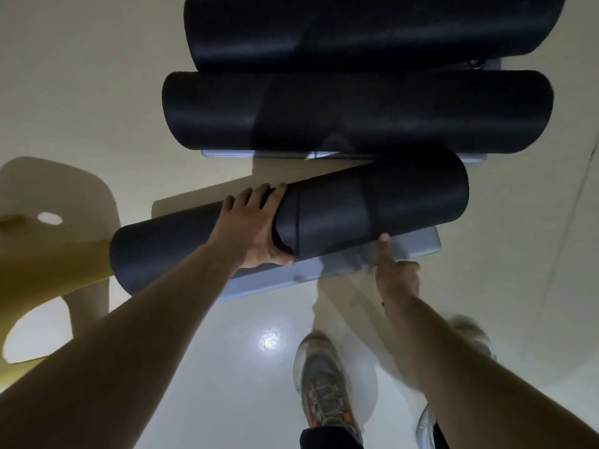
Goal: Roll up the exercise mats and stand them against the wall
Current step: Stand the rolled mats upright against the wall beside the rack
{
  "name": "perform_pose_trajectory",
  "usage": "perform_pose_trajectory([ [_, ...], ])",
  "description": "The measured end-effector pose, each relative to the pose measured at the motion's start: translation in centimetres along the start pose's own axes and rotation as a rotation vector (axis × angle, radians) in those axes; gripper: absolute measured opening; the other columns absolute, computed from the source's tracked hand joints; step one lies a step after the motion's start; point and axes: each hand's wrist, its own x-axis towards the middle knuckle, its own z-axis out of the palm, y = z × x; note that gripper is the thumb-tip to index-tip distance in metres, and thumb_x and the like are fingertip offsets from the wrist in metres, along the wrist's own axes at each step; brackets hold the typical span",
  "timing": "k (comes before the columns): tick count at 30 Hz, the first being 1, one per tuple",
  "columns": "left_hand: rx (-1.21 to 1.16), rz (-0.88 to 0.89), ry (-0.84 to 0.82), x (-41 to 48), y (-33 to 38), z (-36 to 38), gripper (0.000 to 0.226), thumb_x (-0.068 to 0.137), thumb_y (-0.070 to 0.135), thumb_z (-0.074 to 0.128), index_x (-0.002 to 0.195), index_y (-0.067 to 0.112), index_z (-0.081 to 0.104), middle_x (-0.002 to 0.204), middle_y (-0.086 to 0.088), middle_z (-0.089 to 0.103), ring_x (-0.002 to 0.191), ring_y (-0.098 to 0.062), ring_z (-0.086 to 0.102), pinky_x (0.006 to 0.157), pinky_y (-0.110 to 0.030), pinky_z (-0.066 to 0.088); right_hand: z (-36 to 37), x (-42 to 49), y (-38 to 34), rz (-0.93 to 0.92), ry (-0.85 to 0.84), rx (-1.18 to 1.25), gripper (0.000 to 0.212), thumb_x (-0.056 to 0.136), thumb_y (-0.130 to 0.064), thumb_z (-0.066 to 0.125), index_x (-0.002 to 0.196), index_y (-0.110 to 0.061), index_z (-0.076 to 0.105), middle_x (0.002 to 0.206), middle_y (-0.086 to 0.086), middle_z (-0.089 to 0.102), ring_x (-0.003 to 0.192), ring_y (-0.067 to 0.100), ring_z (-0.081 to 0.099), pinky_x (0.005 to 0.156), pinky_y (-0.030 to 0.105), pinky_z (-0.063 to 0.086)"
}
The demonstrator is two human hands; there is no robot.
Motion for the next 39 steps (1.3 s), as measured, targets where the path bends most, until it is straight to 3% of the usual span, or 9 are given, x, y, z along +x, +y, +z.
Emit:
perform_pose_trajectory([
  [4,0.087,-0.023,0.049,1.6,-0.4,0.7,0.138,0.043,0.083,0.077,0.153,0.035,0.011,0.152,-0.006,0.042,0.131,-0.039,0.048,0.107,-0.057,0.04,3.9,-0.2,0.9,0.119,-0.111,0.378,0.143,0.046,-0.11,0.038,0.152,-0.014,0.042,0.144,0.016,0.052,0.123,0.039,0.057,0.109,0.057,0.047],
  [8,0.062,-0.01,0.047,2.2,-1.0,0.5,0.135,0.043,0.082,0.079,0.152,0.038,0.012,0.151,-0.004,0.044,0.131,-0.038,0.049,0.108,-0.057,0.04,4.6,-1.5,0.8,0.145,-0.26,0.711,0.09,0.081,-0.078,0.061,0.146,-0.019,0.043,0.136,0.009,0.057,0.122,0.033,0.059,0.104,0.05,0.053],
  [13,0.025,-0.027,0.013,1.6,-0.8,-0.2,0.134,0.042,0.084,0.077,0.15,0.041,0.01,0.15,-0.002,0.045,0.129,-0.037,0.049,0.108,-0.054,0.04,4.6,-3.3,0.1,0.036,-0.409,0.786,0.069,0.079,-0.044,0.084,0.138,-0.023,0.056,0.127,0.003,0.07,0.114,0.026,0.068,0.086,0.036,0.059],
  [16,-0.067,-0.075,-0.064,0.1,-1.0,0.4,0.134,0.039,0.085,0.075,0.149,0.043,0.01,0.148,-0.001,0.047,0.127,-0.036,0.052,0.106,-0.052,0.043,5.0,-5.5,1.8,-0.081,-0.371,0.608,0.059,0.079,-0.042,0.086,0.13,-0.039,0.057,0.124,-0.002,0.07,0.118,0.026,0.066,0.095,0.04,0.055],
  [20,-0.332,-0.189,-0.175,-3.4,-1.7,2.4,0.133,0.036,0.077,0.082,0.148,0.043,0.02,0.141,0.003,0.055,0.123,-0.031,0.057,0.1,-0.046,0.049,6.6,-8.1,5.2,-0.215,-0.49,0.347,0.131,0.05,-0.074,0.087,0.153,-0.061,0.008,0.16,-0.006,0.038,0.144,0.024,0.044,0.114,0.057,0.044],
  [26,-0.718,-0.458,-0.108,-13.8,-2.8,5.8,0.12,0.04,0.067,0.085,0.144,0.039,0.032,0.129,0.008,0.062,0.115,-0.025,0.061,0.092,-0.041,0.051,7.1,-13.2,7.2,-0.366,-0.566,0.151,0.097,0.073,-0.059,0.075,0.152,-0.062,0.019,0.154,-0.018,0.047,0.139,0.013,0.05,0.115,0.047,0.043],
  [34,-1.449,-0.945,0.374,-32.8,-6.2,2.8,0.105,0.042,0.073,0.088,0.132,0.035,0.051,0.121,0.009,0.069,0.11,-0.018,0.066,0.096,-0.046,0.056,8.9,-29.8,3.9,-0.65,-0.794,-0.279,0.058,0.072,-0.047,0.069,0.127,-0.03,0.068,0.107,-0.011,0.074,0.106,0.018,0.07,0.095,0.04,0.057],
  [36,-1.593,-0.986,0.519,-37.8,-7.0,1.6,0.099,0.042,0.073,0.089,0.127,0.034,0.057,0.117,0.01,0.072,0.108,-0.016,0.069,0.096,-0.044,0.055,9.7,-35.2,4.2,-0.789,-0.819,-0.368,0.066,0.073,-0.042,0.068,0.135,-0.02,0.065,0.101,-0.012,0.066,0.106,0.021,0.066,0.097,0.04,0.053],
  [39,-1.808,-1.019,0.742,-46.1,-7.7,-0.4,0.061,0.068,0.059,0.08,0.12,0.032,0.063,0.11,0.007,0.076,0.105,-0.018,0.072,0.095,-0.043,0.055,10.4,-43.9,5.4,-0.858,-0.95,-0.622,0.088,0.082,-0.048,0.073,0.159,-0.043,0.031,0.144,0.0,0.044,0.127,0.015,0.052,0.11,0.033,0.044],
])
